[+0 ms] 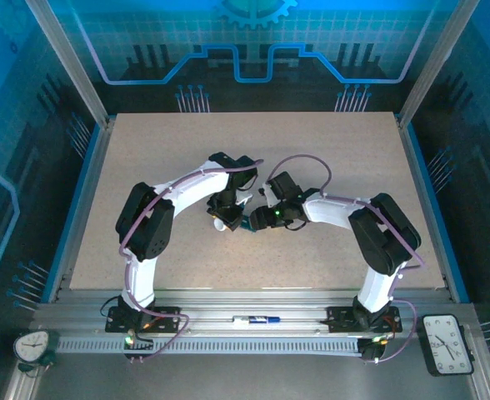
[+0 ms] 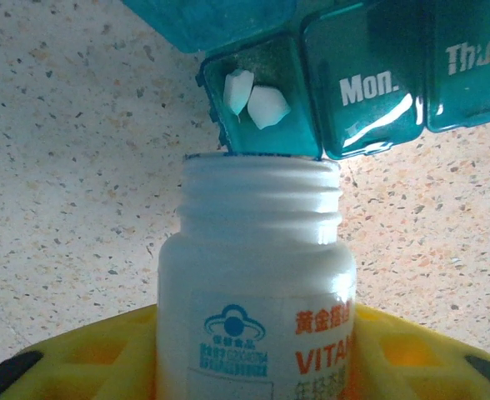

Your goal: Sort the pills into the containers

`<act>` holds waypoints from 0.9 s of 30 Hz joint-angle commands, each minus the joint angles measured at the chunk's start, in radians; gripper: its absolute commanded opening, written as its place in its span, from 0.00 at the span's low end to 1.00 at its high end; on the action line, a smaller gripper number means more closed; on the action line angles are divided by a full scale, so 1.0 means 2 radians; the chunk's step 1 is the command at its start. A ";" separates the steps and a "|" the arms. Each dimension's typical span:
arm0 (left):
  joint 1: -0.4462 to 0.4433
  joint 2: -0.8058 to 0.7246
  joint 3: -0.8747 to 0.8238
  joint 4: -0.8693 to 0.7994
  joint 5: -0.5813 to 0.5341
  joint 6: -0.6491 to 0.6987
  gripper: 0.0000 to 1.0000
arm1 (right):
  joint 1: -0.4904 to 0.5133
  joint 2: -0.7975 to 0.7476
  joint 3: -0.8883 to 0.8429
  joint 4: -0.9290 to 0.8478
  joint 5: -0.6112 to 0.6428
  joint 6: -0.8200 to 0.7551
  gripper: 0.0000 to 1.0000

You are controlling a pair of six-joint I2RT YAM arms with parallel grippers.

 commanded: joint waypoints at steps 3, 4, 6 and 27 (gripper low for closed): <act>-0.006 0.007 0.024 -0.029 -0.005 -0.002 0.00 | 0.007 0.017 0.006 0.002 -0.007 -0.008 0.62; -0.007 0.009 0.026 -0.031 -0.005 -0.001 0.01 | 0.007 0.018 0.006 0.003 -0.007 -0.008 0.62; -0.007 0.013 0.030 -0.034 -0.005 -0.001 0.01 | 0.007 0.019 0.005 0.004 -0.006 -0.008 0.62; -0.010 0.039 0.051 -0.051 -0.010 0.002 0.01 | 0.007 0.022 0.008 0.004 -0.009 -0.006 0.61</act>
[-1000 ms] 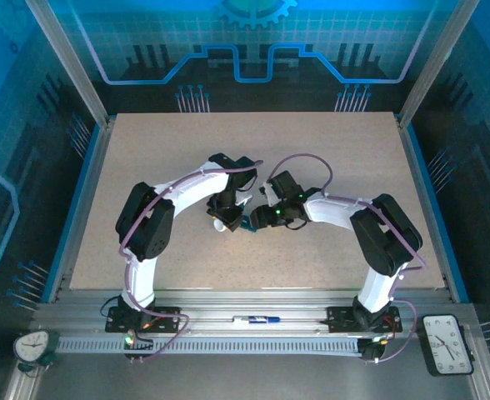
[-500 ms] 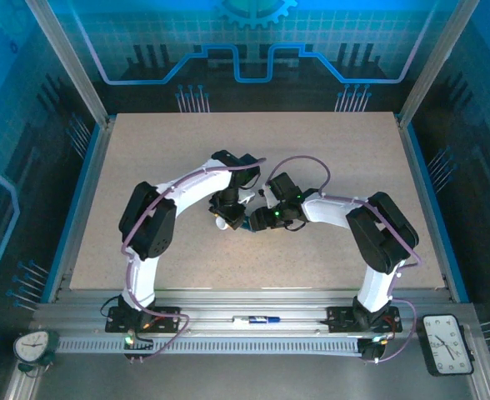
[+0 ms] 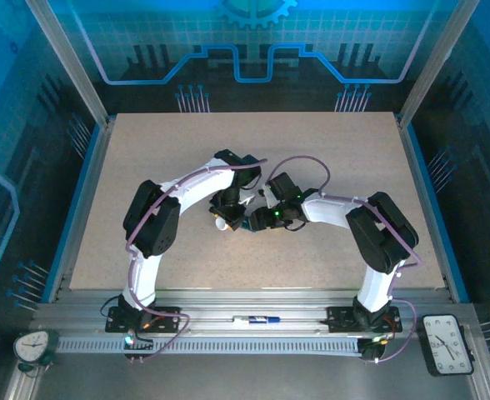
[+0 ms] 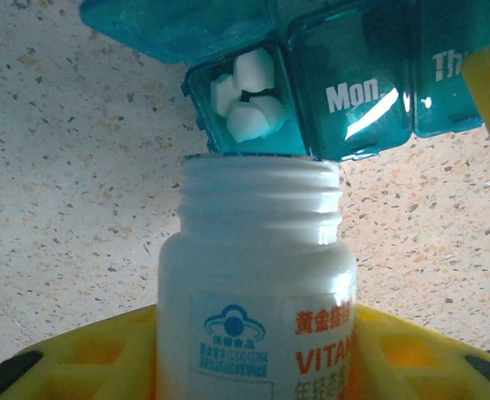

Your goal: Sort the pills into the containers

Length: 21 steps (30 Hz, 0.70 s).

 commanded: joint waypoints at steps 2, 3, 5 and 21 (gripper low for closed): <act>-0.006 0.007 0.008 -0.012 -0.001 0.000 0.01 | 0.007 0.014 0.006 0.001 -0.007 -0.005 0.61; -0.005 0.007 0.006 -0.009 0.001 0.000 0.01 | 0.007 0.014 0.007 0.001 -0.007 -0.005 0.61; -0.005 0.005 0.000 -0.002 0.001 -0.001 0.01 | 0.007 0.015 0.005 0.001 -0.006 -0.005 0.61; -0.002 -0.067 -0.078 0.094 0.001 -0.017 0.00 | 0.005 0.020 -0.002 0.007 0.000 0.003 0.61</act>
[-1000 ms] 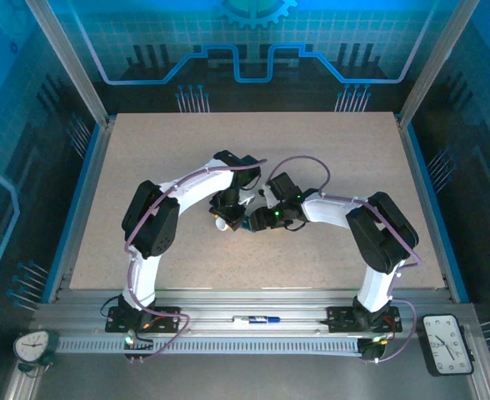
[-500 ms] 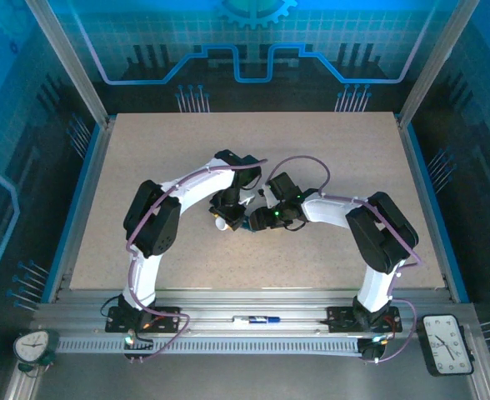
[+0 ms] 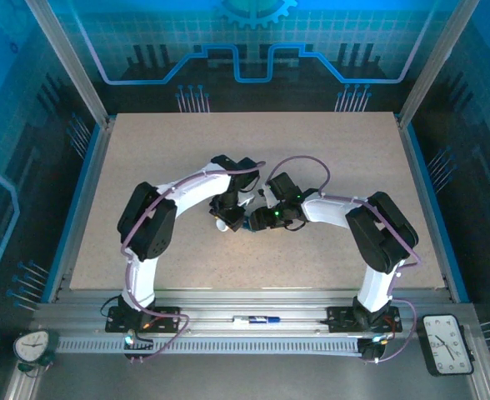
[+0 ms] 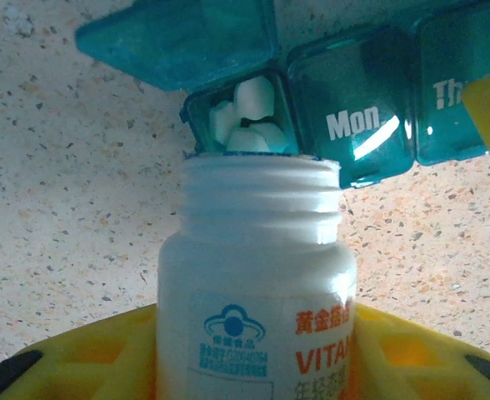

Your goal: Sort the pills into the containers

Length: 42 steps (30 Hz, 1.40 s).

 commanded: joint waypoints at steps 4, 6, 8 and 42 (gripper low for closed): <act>0.001 -0.066 -0.048 0.058 0.002 -0.022 0.00 | 0.004 0.020 -0.003 0.006 0.001 0.005 0.61; 0.002 -0.081 -0.063 0.076 0.006 -0.026 0.00 | 0.004 0.021 -0.003 0.006 0.001 0.005 0.61; 0.003 -0.095 -0.080 0.093 0.009 -0.031 0.00 | 0.003 0.022 -0.003 0.006 0.001 0.006 0.61; 0.003 -0.368 -0.321 0.546 0.022 -0.021 0.00 | -0.049 -0.075 0.049 -0.046 -0.016 0.023 0.62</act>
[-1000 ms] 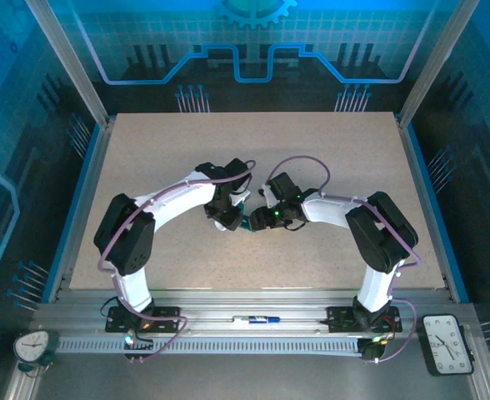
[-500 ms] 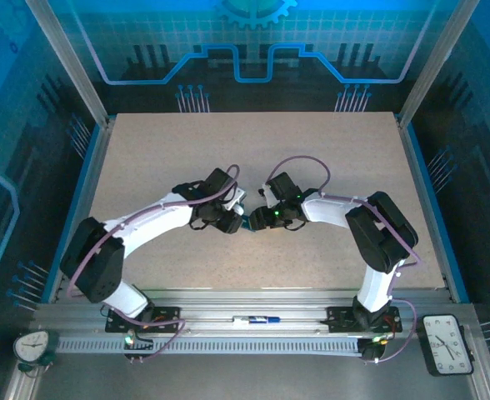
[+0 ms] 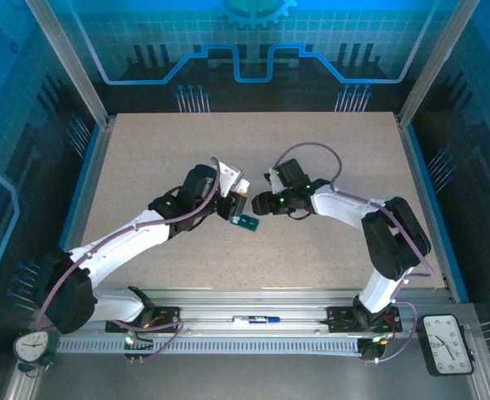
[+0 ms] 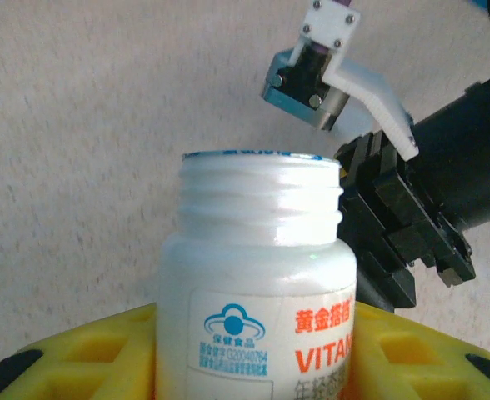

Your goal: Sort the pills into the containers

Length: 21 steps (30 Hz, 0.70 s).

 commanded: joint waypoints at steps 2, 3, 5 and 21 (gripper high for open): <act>0.003 -0.029 -0.013 0.078 -0.012 0.031 0.00 | -0.032 -0.034 0.021 -0.036 -0.001 0.002 0.63; 0.003 -0.033 -0.016 0.091 -0.012 0.036 0.00 | -0.042 -0.038 0.026 -0.045 0.002 -0.001 0.64; 0.003 -0.042 -0.025 0.121 -0.008 0.052 0.00 | -0.063 -0.045 0.035 -0.060 0.002 -0.006 0.65; 0.016 -0.023 -0.080 0.349 0.058 0.108 0.00 | -0.147 0.039 0.148 -0.226 0.146 -0.081 0.78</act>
